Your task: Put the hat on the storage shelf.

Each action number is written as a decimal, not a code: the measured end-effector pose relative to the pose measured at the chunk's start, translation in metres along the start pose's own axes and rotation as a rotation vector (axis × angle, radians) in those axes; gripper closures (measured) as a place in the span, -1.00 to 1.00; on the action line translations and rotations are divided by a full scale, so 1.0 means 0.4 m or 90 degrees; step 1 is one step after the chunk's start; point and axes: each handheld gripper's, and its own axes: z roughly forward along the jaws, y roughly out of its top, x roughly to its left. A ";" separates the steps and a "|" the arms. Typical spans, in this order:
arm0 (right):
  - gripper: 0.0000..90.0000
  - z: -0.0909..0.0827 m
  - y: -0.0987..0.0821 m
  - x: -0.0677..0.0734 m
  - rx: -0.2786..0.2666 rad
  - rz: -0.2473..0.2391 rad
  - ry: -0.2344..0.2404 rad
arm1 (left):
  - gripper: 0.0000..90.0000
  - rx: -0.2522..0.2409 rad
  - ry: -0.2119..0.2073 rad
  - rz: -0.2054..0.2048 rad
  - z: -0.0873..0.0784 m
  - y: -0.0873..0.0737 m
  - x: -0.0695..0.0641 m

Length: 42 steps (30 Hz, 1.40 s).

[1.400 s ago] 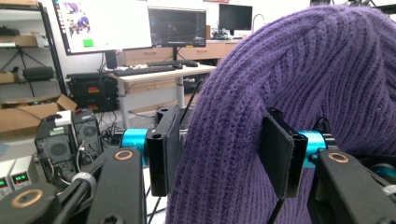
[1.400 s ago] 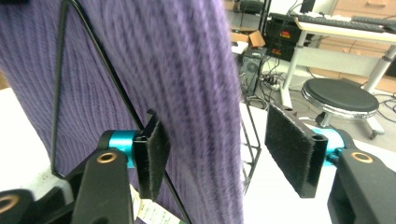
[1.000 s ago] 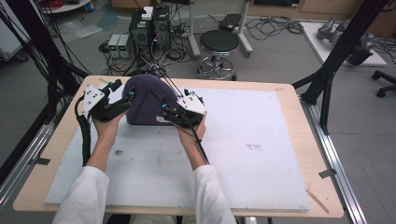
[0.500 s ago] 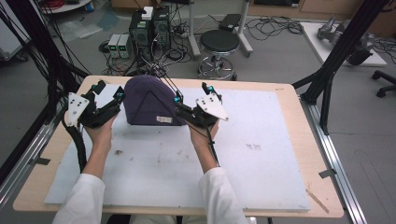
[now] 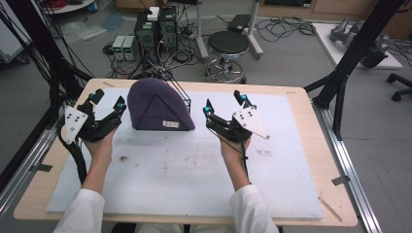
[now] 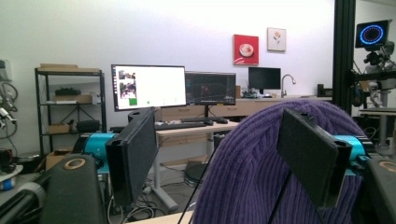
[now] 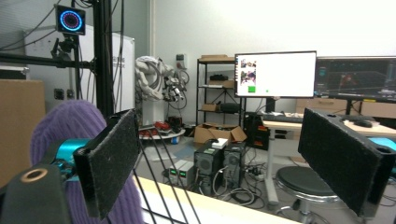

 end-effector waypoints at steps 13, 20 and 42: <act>-0.74 -0.088 0.038 -0.075 0.031 -0.014 -0.020 | -0.38 0.031 0.005 -0.006 -0.066 -0.003 0.012; -0.74 -0.151 0.045 -0.109 0.042 -0.020 -0.037 | -0.41 0.046 0.016 0.004 -0.106 -0.003 0.029; -0.74 -0.278 -0.066 -0.199 0.084 0.037 -0.110 | -0.42 0.065 0.031 0.001 -0.179 -0.033 0.051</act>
